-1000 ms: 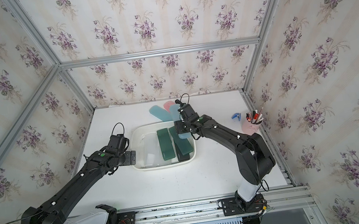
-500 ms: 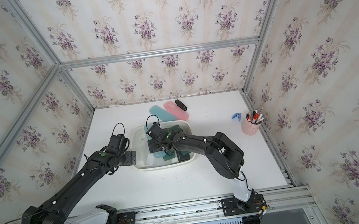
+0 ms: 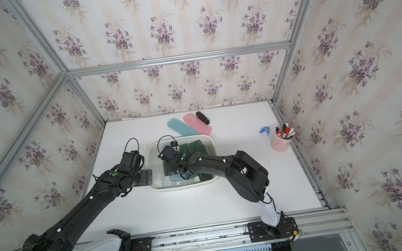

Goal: Put the pencil case into the storage box
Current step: Place the pencil case at the storage box.

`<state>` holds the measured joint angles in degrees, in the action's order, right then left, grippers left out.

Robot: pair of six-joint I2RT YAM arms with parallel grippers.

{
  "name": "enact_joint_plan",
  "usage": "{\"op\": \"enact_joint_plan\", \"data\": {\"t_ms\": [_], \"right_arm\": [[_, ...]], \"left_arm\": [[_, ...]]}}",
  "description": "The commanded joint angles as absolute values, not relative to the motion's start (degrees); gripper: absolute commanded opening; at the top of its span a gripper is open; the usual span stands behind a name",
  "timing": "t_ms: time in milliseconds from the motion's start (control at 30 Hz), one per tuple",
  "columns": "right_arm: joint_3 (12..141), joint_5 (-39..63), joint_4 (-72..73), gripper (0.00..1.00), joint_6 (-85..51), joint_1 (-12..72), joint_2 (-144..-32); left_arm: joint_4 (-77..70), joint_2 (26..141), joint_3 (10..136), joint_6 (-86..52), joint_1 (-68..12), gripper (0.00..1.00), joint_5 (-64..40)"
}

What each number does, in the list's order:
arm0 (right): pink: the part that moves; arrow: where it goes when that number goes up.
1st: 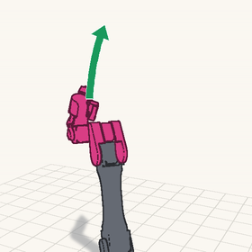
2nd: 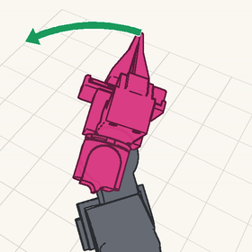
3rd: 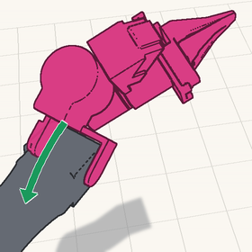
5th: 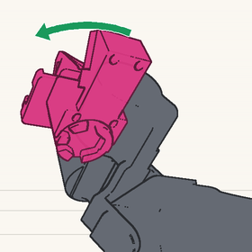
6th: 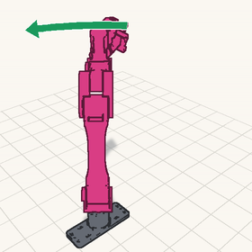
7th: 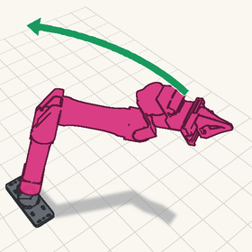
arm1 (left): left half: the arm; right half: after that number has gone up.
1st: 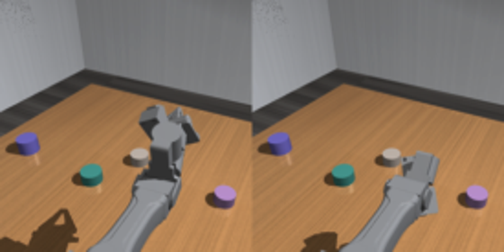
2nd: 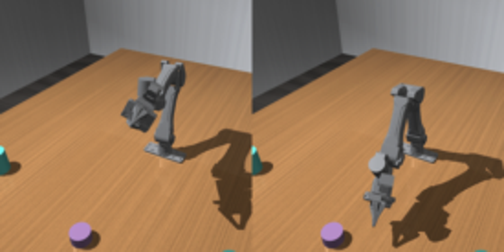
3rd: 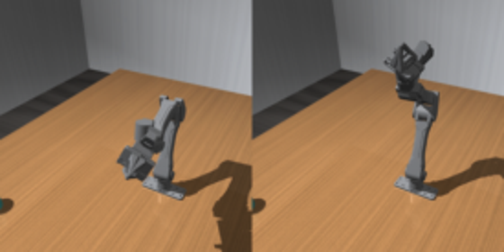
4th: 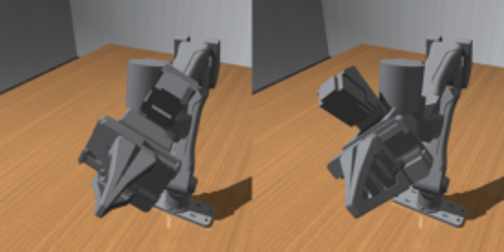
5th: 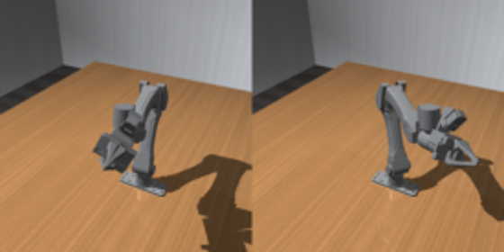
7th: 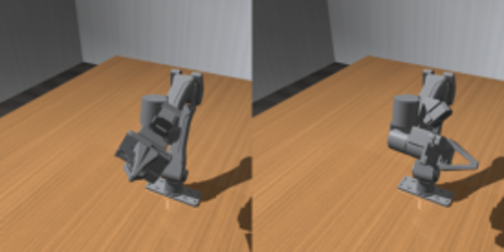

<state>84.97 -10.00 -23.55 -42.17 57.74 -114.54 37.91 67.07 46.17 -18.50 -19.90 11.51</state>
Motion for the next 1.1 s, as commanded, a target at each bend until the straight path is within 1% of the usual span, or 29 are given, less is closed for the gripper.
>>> {"op": "enact_joint_plan", "data": {"t_ms": [0,100,167,300,467,600,800,900,1067], "right_arm": [[84.25,-11.93,-24.54,0.69,-44.46,58.04,-114.25],[84.27,-11.56,-24.30,0.73,-44.82,58.18,-115.23],[84.54,-11.91,-24.91,0.79,-44.91,58.19,-115.74],[83.78,-13.07,-25.33,0.87,-44.91,58.19,-114.65],[82.48,-13.76,-25.40,0.90,-44.21,58.19,-112.75],[80.43,-14.65,-24.46,0.92,-43.37,58.18,-110.41],[77.70,-21.80,-27.83,0.92,-39.45,56.86,-103.65],[75.18,-22.36,-27.65,0.91,-35.88,53.73,-99.93],[72.95,-18.16,-24.68,0.89,-28.51,46.07,-96.60]], "left_arm": [[37.66,66.88,46.01,-18.30,-19.90,0.99,10.68],[37.56,66.86,46.05,-18.21,-19.89,0.99,10.20],[37.60,66.73,45.97,-18.25,-19.88,0.99,10.02],[37.55,66.53,45.79,-18.36,-19.95,0.99,9.84],[37.54,66.62,45.88,-18.44,-19.92,0.99,9.93],[37.54,66.71,45.92,-18.46,-19.94,0.99,9.84],[39.06,66.79,47.66,-18.81,-20.03,0.99,10.22],[40.26,67.14,49.54,-18.85,-20.11,0.99,10.28],[42.06,67.24,51.68,-18.98,-20.30,0.99,11.29]]}}
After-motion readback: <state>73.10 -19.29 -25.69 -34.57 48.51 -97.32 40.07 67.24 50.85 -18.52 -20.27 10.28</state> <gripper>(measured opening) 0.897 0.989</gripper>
